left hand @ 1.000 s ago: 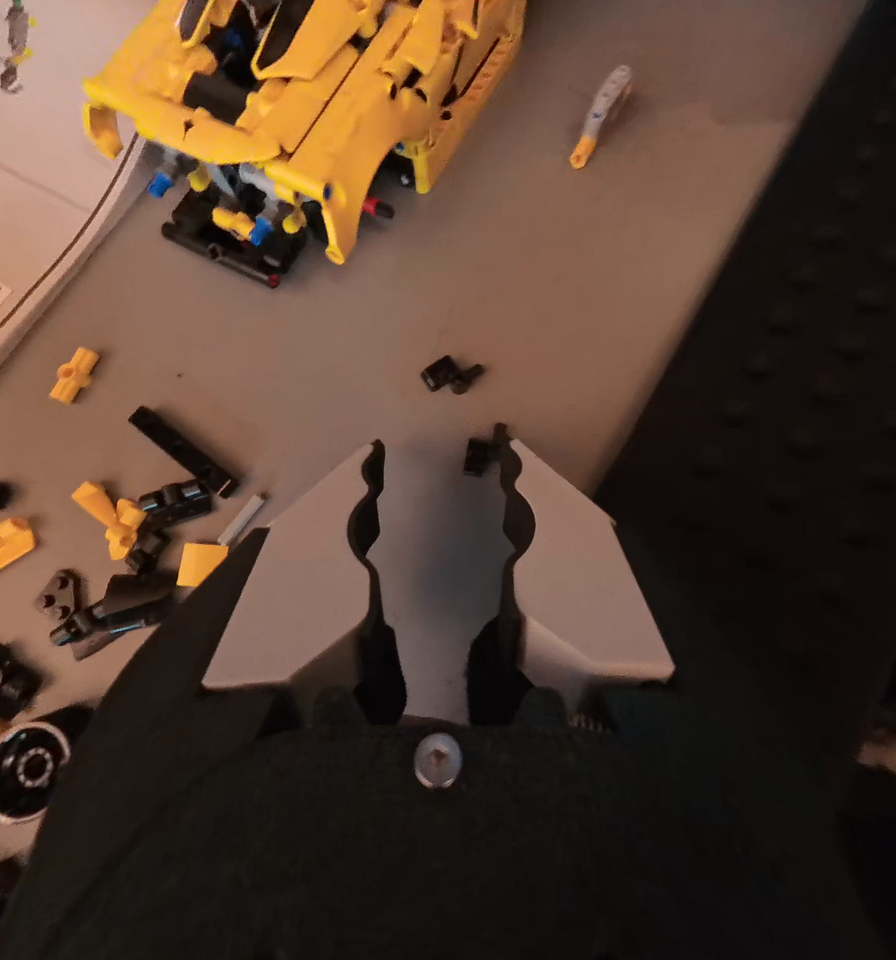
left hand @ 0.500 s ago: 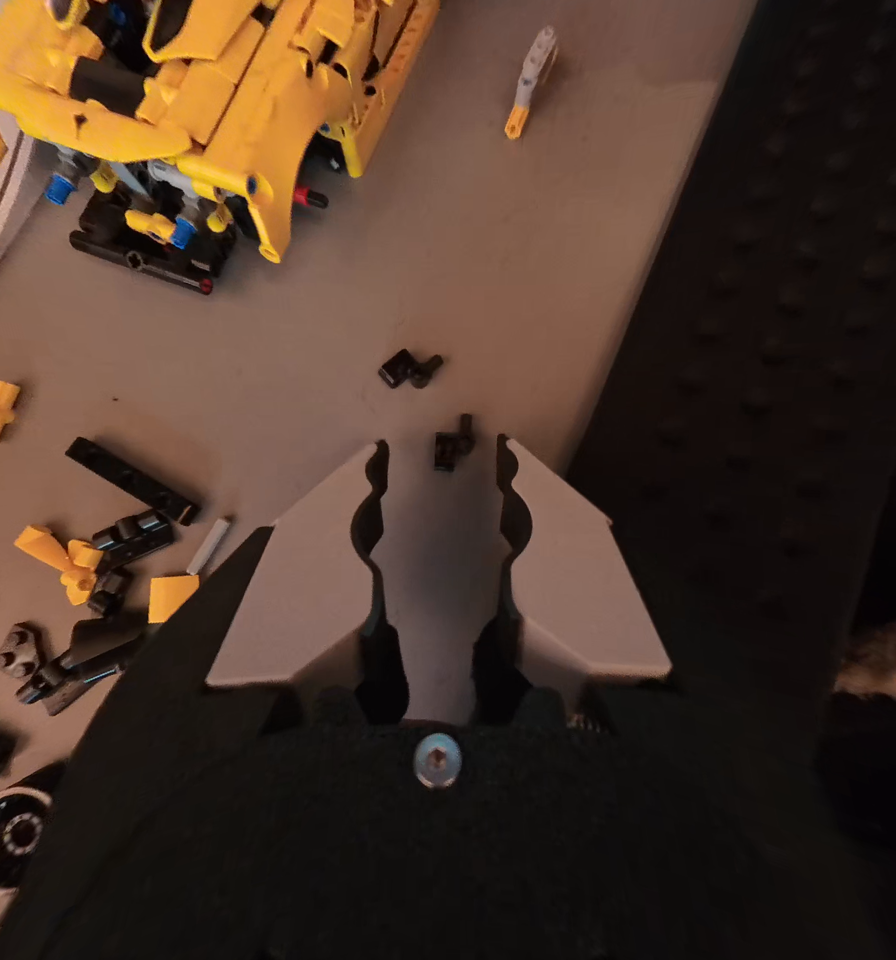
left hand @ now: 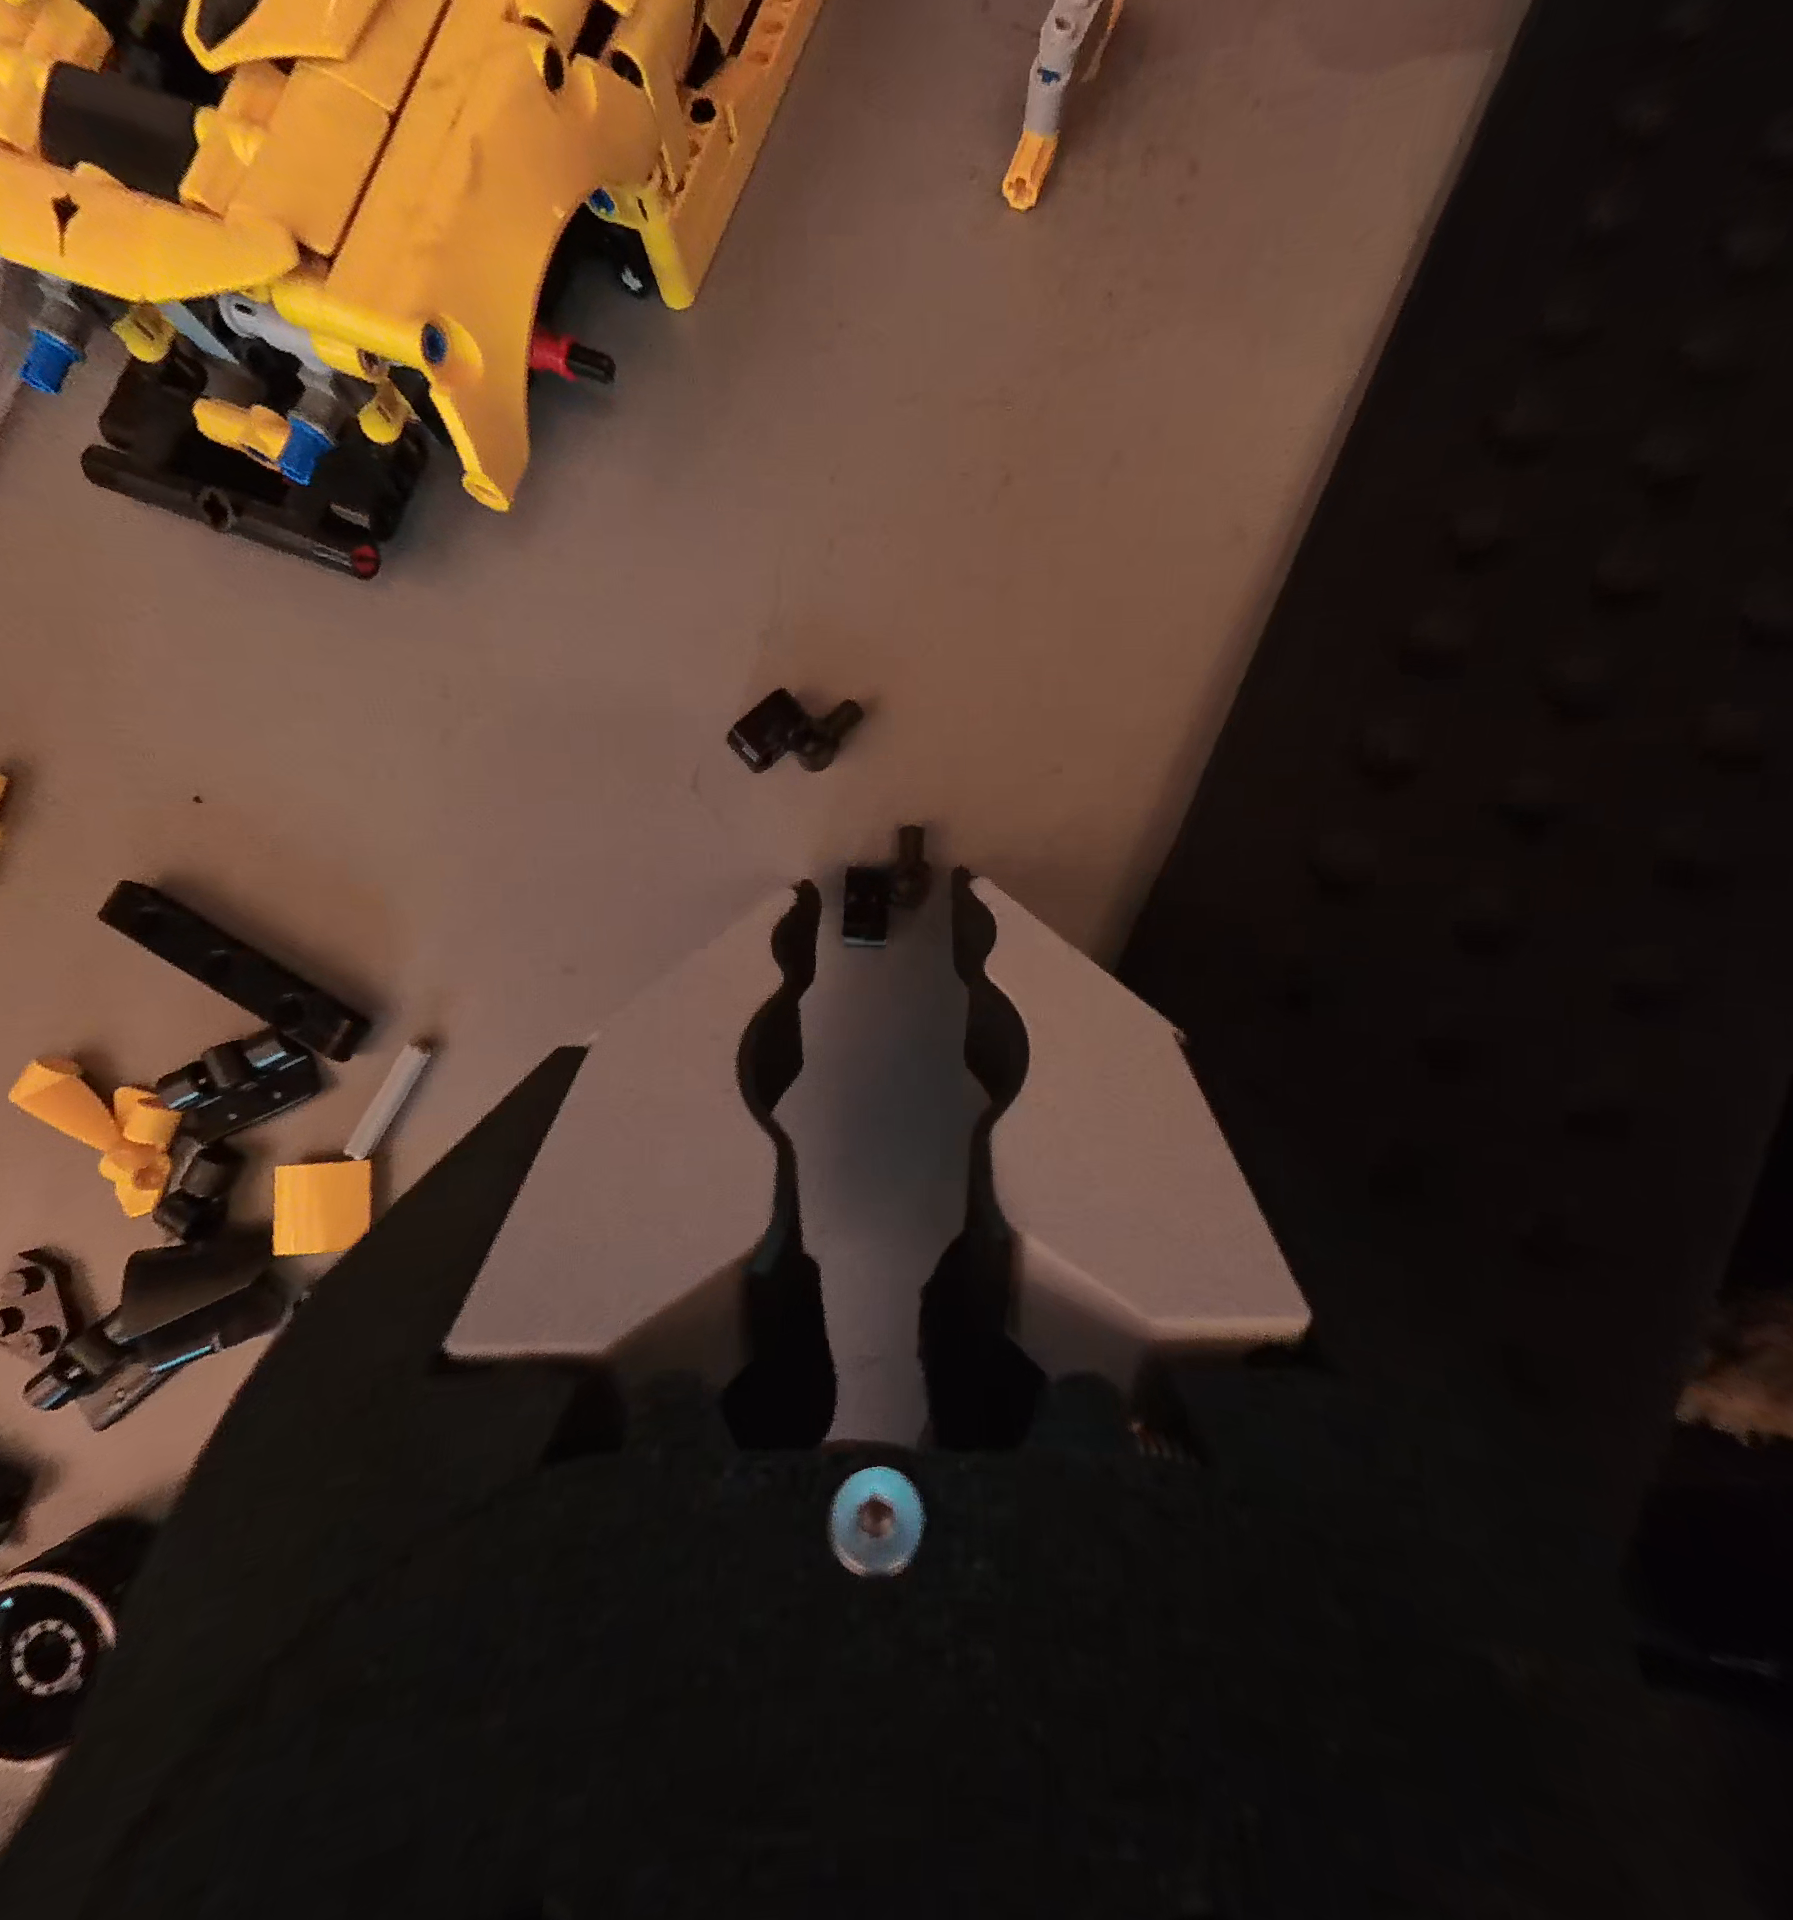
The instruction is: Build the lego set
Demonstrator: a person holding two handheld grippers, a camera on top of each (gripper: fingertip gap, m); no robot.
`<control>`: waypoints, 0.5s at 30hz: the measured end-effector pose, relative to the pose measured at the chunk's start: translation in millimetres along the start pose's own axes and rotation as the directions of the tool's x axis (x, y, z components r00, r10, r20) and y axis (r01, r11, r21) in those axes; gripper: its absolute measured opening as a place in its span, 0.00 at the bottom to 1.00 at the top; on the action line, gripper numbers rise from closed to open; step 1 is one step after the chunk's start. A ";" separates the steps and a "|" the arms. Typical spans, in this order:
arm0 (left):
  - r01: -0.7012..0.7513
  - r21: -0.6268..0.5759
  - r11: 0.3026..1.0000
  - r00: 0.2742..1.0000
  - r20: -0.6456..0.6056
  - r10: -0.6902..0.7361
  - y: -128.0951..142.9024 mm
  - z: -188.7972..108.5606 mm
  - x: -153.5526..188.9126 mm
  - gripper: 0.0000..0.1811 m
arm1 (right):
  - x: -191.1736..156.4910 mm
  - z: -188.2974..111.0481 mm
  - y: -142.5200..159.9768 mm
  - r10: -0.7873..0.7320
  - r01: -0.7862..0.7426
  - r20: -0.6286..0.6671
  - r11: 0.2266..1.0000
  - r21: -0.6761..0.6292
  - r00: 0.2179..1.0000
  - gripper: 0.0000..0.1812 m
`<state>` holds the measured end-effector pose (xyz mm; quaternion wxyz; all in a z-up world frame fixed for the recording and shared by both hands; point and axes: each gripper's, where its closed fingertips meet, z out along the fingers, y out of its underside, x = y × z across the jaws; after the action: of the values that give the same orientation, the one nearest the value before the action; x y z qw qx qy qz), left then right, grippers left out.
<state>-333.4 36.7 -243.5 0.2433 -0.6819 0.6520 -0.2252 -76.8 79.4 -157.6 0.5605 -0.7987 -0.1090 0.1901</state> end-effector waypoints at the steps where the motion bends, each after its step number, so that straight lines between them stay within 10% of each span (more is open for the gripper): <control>1: -0.004 0.003 1.000 1.000 0.002 0.004 -1.1 0.8 0.3 0.13 | -0.3 0.1 0.4 0.000 0.000 0.002 1.000 -0.002 1.000 0.04; 9: -0.062 0.051 0.997 0.990 0.132 0.055 -16.2 1.9 -11.2 0.08 | -21.6 6.1 10.8 -0.047 0.052 0.100 0.998 -0.047 0.994 0.07; 15: -0.175 0.260 0.950 0.958 0.269 0.103 -75.2 -16.5 -5.1 0.08 | -124.0 0.8 33.5 0.100 0.001 0.546 0.983 -0.182 0.832 0.18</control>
<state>-285.3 43.6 -183.6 0.4338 -0.6154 0.6240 -0.2090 -190.5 20.4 -166.7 0.4279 -0.7582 -0.2617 0.4166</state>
